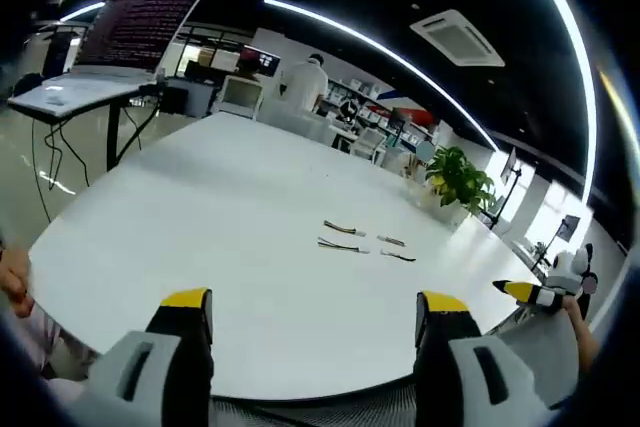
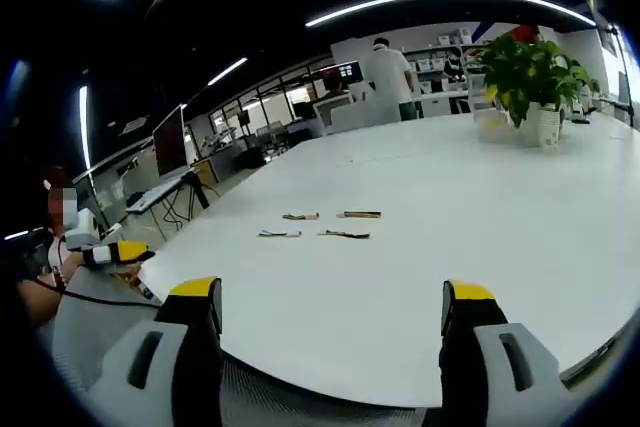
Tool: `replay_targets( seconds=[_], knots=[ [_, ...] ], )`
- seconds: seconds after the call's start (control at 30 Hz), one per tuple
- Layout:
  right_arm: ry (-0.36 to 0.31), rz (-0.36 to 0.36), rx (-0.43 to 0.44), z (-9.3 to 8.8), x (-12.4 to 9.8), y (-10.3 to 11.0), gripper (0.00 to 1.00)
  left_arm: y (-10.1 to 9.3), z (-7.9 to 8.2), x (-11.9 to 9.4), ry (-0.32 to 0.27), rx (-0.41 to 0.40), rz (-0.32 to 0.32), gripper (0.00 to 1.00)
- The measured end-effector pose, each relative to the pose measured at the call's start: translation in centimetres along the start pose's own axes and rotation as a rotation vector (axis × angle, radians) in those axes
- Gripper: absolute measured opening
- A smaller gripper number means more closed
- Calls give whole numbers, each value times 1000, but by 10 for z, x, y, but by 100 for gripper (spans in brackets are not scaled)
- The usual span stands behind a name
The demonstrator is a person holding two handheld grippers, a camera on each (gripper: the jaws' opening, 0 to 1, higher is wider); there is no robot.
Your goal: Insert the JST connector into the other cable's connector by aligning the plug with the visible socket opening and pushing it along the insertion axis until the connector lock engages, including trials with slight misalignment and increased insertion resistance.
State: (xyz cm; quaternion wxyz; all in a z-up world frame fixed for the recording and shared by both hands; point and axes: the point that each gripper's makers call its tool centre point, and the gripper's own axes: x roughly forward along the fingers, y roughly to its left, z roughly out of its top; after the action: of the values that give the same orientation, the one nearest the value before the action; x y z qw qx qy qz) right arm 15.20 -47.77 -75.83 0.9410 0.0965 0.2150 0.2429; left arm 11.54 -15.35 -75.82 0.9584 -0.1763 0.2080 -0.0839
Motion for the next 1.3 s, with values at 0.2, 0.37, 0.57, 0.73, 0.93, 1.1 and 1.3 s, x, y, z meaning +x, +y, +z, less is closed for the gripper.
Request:
replay_targets(
  seconds=[0.2, 0.37, 0.57, 0.73, 0.93, 1.1, 1.3],
  knots=[
    [-1, 1, 1, 0, 0, 0, 90, 0, 0, 0, 1, -1, 1, 81],
    [-1, 3, 1, 0, 0, 0, 90, 0, -1, 0, 2, -1, 2, 81],
    [0, 5, 1, 0, 0, 0, 90, 0, -1, 1, 4, 0, 3, 81],
    [2, 7, 0, 0, 0, 0, 90, 0, -1, 1, 4, -1, 3, 81],
    [2, 6, 1, -1, 0, 0, 90, 0, -1, 0, 6, 1, 2, 81],
    [18, 11, -9, -2, 2, 1, 89, 0, -1, 1, 3, 0, 2, 81],
    [36, 27, -24, -5, 3, 4, 87, 2, 2, 1, -13, -2, 3, 82]
  ],
)
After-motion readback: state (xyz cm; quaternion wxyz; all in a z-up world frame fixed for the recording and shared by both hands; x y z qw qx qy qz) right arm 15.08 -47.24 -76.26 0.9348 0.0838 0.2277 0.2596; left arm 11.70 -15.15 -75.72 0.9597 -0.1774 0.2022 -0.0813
